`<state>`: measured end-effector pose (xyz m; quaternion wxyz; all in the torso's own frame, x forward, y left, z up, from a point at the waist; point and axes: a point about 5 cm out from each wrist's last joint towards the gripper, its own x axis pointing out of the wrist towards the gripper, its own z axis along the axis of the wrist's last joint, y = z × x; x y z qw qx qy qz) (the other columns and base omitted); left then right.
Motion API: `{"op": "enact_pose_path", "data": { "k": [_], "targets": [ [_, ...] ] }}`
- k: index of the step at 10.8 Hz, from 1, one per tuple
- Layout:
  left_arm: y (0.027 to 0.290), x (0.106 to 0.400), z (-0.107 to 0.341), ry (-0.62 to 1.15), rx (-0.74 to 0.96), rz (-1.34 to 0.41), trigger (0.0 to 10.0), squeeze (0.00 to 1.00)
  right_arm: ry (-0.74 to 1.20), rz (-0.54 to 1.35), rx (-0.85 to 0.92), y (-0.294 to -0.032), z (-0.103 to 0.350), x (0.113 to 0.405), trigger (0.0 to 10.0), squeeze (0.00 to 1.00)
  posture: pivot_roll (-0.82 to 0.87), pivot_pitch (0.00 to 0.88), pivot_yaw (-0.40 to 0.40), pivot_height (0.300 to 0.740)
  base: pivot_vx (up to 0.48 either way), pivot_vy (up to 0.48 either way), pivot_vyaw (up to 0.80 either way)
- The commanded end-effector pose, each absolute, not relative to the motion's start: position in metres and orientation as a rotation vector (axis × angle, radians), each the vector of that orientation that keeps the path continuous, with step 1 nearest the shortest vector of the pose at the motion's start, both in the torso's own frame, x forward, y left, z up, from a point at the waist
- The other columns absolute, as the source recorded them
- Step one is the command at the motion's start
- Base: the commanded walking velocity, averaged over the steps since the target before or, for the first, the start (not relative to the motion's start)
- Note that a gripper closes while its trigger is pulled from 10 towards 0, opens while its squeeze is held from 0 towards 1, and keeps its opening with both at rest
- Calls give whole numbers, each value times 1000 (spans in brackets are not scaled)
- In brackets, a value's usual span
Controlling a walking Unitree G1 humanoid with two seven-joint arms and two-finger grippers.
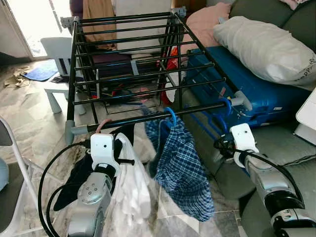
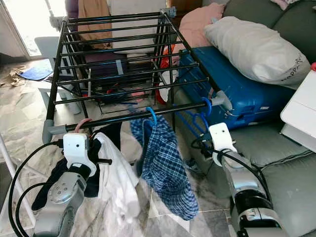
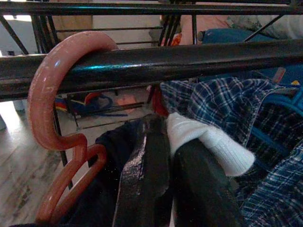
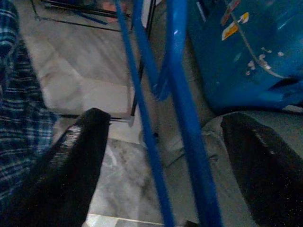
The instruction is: Hang hanger
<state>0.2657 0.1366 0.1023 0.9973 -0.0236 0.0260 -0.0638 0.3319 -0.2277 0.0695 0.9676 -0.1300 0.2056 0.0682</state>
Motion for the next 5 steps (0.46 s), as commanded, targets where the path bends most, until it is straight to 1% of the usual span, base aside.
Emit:
{"op": "enact_pose_path", "data": {
  "k": [1,5],
  "targets": [
    [137,267,109,29,-40,-125,10000,0,396,148,-246,-228,74,335,0,0,-83,0,13,740,0,0,0],
    [136,267,108,35,-37,-128,10000,0,398,161,-243,-227,70,334,0,0,-85,0,13,740,0,0,0]
  ]
}}
